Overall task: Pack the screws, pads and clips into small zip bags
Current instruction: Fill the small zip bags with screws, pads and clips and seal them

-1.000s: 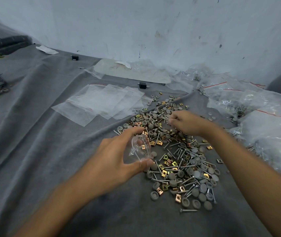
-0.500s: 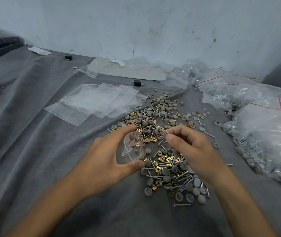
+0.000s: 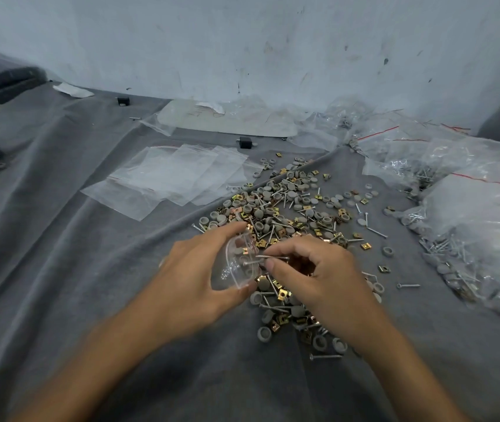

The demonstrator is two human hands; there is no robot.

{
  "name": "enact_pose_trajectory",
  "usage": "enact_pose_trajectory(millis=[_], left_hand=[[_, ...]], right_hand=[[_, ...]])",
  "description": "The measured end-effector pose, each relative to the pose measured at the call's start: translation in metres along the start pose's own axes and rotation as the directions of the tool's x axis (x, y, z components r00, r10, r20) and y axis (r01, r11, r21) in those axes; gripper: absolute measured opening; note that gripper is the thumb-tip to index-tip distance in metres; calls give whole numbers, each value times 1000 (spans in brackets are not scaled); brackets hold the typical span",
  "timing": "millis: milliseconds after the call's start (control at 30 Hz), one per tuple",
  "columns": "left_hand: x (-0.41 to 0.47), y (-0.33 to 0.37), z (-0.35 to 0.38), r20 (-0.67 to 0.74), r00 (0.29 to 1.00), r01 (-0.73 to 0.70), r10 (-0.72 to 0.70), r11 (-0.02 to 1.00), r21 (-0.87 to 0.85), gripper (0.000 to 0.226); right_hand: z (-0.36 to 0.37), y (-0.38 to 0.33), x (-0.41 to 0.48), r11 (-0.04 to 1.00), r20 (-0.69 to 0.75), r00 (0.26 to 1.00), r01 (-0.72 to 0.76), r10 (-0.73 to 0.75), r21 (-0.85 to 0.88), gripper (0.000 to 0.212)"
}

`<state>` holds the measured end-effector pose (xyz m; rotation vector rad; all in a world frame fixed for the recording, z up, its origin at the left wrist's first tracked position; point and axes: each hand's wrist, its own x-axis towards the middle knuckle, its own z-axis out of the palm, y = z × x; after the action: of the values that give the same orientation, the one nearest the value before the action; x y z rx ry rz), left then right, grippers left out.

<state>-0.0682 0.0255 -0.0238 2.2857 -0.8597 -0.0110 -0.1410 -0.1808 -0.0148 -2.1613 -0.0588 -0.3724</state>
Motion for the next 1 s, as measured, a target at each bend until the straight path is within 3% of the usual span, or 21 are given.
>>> enact_pose_trajectory(millis=[133,467,767,1000], left_hand=[[0,0,0,12,1000,5,-5,1000,-17,89],[0,1,-1,12,1000,0,0,1000,-27,89],[0,-1,-1,-13,1000,-23,23,999,-30,87],[1,0,-1,-48,998,-39,37,999,-27,84]], right_hand=[[2,-1,1,999,-14,999,29,-29,-19,14],[11,-11,1,940,-22,999,-37,47,339,11],[18,-8,3,935,7,996,-84,87,346,17],[22,-12,5,926,74,997,-63,39,373,23]])
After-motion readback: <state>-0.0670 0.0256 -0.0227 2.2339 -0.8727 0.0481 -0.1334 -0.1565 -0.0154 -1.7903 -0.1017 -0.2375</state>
